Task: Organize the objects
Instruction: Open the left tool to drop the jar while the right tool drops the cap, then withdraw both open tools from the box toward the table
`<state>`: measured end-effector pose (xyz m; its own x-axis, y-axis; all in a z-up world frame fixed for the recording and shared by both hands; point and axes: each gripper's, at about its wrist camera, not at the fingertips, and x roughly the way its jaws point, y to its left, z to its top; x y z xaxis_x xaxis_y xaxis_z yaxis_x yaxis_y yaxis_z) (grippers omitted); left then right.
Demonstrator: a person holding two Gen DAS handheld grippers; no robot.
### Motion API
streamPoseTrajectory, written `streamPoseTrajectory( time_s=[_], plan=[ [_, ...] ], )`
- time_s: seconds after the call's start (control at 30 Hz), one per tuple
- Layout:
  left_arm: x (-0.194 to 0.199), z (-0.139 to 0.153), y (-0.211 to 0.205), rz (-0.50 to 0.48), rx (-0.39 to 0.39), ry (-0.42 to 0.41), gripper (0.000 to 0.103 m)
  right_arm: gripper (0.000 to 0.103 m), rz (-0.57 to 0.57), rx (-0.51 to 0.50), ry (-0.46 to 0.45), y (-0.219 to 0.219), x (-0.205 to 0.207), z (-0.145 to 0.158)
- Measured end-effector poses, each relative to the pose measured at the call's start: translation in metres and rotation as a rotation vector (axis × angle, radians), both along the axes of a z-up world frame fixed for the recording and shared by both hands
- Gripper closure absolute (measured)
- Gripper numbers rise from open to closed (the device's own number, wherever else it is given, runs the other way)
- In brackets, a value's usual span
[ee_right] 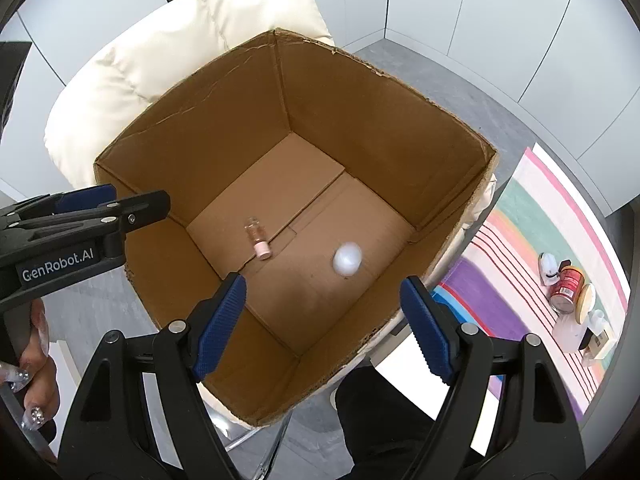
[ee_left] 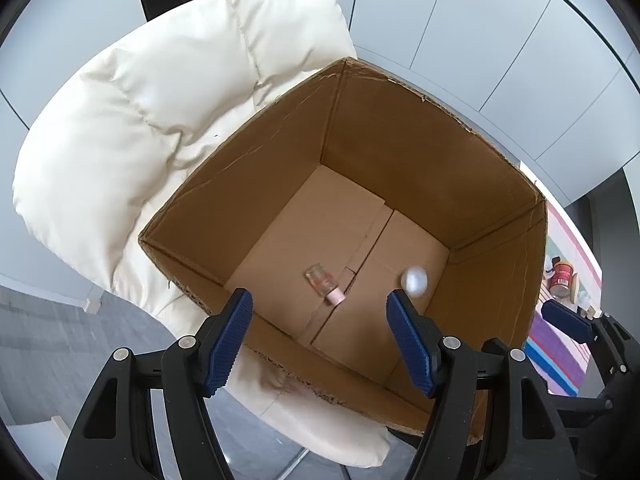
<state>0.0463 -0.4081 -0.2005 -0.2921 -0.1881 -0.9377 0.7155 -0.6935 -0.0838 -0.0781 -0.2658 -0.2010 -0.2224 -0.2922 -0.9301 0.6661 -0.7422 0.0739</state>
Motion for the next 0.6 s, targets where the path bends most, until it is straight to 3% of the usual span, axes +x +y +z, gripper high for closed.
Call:
streamPoseTrajectory(
  time_s=[0.6],
  plan=[
    [0.024,0.016,0.017,-0.017,-0.039,-0.009,0.033,0.021,-0.032,0.001,0.019,0.015,0.020,0.018]
  ],
)
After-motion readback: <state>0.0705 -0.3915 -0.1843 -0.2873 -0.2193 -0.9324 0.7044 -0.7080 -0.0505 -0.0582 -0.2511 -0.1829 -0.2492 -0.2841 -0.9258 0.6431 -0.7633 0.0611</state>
